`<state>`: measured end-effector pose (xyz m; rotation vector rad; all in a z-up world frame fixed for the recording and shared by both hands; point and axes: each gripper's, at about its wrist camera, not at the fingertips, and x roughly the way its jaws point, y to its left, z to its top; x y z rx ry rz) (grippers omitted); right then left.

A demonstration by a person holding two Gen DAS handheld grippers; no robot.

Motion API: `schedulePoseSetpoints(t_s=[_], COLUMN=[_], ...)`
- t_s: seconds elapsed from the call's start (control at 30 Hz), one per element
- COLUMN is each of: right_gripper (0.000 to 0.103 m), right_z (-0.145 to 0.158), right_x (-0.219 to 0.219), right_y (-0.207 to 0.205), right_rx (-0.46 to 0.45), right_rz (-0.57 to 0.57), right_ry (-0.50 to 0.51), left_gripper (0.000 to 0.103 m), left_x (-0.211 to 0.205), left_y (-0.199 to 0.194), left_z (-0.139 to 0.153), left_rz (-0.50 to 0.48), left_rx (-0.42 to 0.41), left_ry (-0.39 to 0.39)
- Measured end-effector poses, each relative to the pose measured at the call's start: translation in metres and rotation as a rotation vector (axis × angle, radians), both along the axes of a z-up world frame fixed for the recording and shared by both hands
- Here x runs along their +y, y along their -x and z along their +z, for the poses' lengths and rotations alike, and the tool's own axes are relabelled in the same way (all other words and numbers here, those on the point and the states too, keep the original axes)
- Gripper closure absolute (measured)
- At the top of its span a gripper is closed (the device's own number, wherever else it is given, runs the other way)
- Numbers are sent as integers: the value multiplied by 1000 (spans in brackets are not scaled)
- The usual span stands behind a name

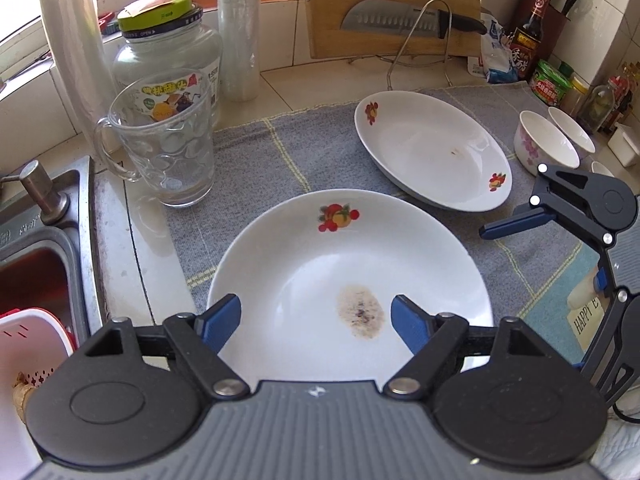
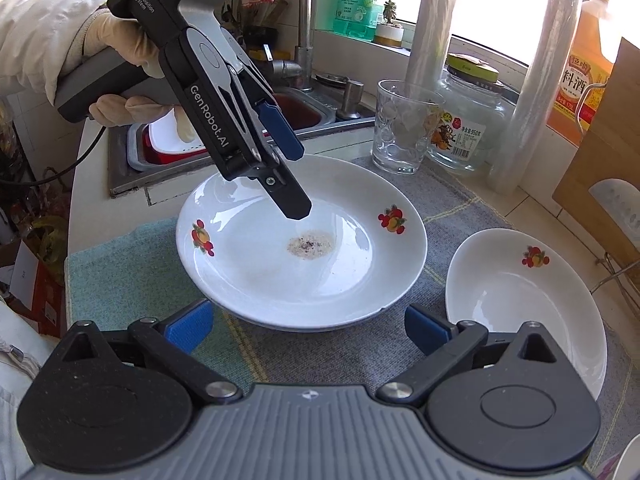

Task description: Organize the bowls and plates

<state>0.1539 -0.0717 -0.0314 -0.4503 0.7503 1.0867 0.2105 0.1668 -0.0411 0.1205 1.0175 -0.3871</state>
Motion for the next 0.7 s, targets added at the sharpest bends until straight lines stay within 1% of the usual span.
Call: schedulePoseSetpoints(t_s=[0.23,0.3,0.43,0.47,0.5,0.6,0.7], right_gripper=[0,0,0,0,0,0,0], right_z=[3,5,8,9,10,11,14], right_x=[-9,-12,-22,-25,-28,-39,-50], right_y=[11,14,17,18,18,18,16], right_rx=[9,6,-1,-5,-4,-3,-5], right_rz=[-35,-58,-125,-147,-163,-229,-263], right_ry=[-3,-1,18,23,27,38,41], left_gripper=[20,16,15,14,12,11,11], left_x=[-7,-12,-23,-26,-29,-40,-49], left_y=[13,17,28,30,33,40,47], left_z=[6,9,15,17,18,21,23], left_rz=[9,4,-5,-9,-21,-43,-29], left_rx=[-45,-66,-116,-127,-139,-162,-182], left_ry=[-1,3,5,6,14,35,61])
